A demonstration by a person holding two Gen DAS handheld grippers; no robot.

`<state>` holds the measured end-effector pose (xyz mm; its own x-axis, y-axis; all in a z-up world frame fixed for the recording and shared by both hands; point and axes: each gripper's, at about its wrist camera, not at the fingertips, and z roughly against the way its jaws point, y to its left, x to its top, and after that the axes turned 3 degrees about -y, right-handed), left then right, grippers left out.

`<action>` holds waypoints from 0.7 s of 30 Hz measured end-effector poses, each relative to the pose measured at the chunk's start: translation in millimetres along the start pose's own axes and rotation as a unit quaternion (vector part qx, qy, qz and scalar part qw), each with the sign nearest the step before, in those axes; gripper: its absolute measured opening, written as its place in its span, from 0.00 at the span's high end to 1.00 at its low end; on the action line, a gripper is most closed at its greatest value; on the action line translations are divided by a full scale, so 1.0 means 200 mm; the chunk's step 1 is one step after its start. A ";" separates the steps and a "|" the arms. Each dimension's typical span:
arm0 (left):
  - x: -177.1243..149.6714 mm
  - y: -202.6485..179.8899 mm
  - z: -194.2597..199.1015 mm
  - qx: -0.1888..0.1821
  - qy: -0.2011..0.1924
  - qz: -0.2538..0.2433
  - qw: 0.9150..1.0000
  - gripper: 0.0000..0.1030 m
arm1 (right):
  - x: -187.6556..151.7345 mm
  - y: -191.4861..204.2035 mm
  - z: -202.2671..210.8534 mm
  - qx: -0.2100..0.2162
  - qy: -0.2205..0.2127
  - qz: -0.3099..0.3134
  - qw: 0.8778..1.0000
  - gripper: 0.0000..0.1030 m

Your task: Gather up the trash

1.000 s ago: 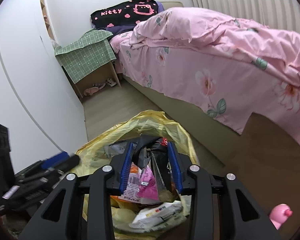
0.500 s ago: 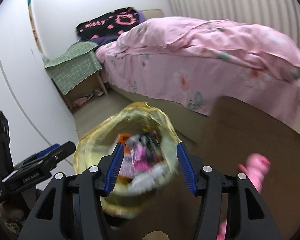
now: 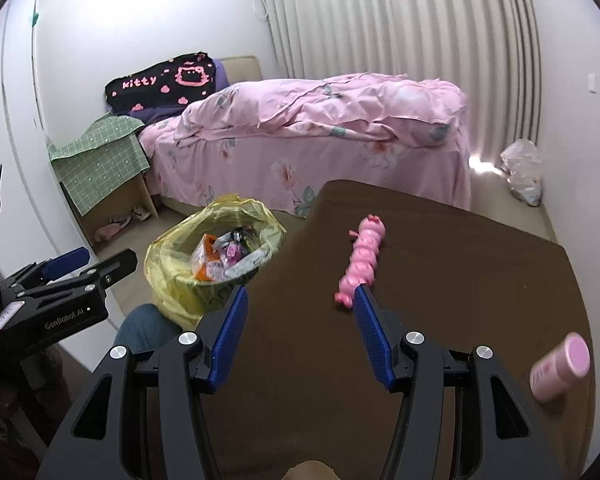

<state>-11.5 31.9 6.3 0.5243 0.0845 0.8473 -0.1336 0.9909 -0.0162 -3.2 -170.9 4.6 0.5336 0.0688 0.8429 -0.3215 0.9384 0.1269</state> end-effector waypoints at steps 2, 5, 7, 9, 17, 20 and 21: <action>-0.02 -0.02 0.05 -0.003 -0.002 -0.007 1.000 0.20 | -0.03 0.00 0.04 -0.001 0.000 0.000 1.000 0.50; -0.02 -0.02 0.09 -0.008 -0.006 -0.009 1.000 0.20 | -0.07 0.00 0.11 -0.013 -0.004 -0.005 1.000 0.50; -0.02 -0.04 0.11 -0.009 -0.009 -0.009 1.000 0.20 | -0.08 -0.01 0.12 -0.013 -0.006 -0.012 1.000 0.50; -0.01 -0.05 0.12 -0.012 -0.009 -0.009 1.000 0.20 | -0.08 -0.01 0.14 -0.019 -0.011 -0.014 1.000 0.50; -0.02 -0.07 0.13 -0.020 -0.010 -0.014 1.000 0.20 | -0.07 -0.01 0.17 -0.031 -0.015 -0.008 0.999 0.50; -0.02 -0.07 0.13 -0.020 -0.011 -0.014 1.000 0.20 | -0.07 -0.03 0.17 -0.029 -0.016 -0.013 0.999 0.50; -0.02 -0.07 0.14 -0.020 -0.011 -0.014 1.000 0.20 | -0.07 -0.02 0.17 -0.029 -0.016 -0.014 0.999 0.49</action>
<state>-34.5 14.3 17.5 0.5082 0.0544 0.8595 -0.0857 0.9962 -0.0123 -35.5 -188.1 10.6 0.5156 0.0327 0.8562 -0.2605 0.9579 0.1203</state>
